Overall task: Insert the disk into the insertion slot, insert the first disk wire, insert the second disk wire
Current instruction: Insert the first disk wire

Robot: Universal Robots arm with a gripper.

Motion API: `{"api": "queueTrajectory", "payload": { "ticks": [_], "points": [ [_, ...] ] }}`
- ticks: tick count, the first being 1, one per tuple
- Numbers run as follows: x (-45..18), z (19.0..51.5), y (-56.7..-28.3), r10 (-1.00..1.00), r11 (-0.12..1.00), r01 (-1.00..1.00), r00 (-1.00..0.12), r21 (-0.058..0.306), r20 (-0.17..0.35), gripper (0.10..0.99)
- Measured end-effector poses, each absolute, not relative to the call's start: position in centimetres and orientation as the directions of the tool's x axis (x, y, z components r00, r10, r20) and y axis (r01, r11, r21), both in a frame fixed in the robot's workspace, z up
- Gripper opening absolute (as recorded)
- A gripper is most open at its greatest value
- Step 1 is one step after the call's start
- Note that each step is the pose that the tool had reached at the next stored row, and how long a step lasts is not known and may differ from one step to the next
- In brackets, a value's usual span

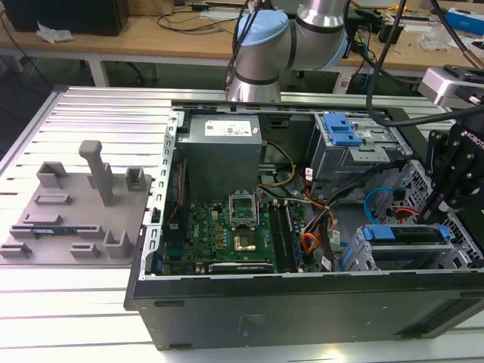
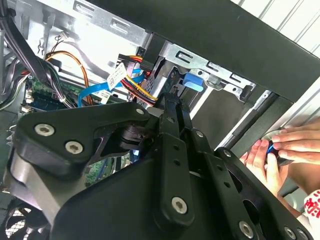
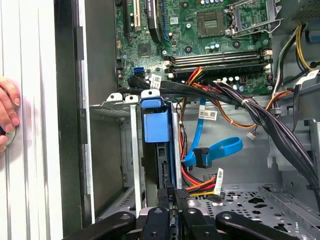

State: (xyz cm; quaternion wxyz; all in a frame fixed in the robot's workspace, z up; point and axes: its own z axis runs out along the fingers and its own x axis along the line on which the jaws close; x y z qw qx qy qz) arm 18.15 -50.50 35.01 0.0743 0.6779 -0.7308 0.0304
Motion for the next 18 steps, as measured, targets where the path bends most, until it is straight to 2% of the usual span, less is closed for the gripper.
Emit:
{"api": "queueTrajectory", "payload": {
  "ticks": [18],
  "points": [
    [18.11, 34.69, -50.61, -0.986, 0.087, -0.995, -0.077, 0.056, 0.150, 0.165]
  ]
}}
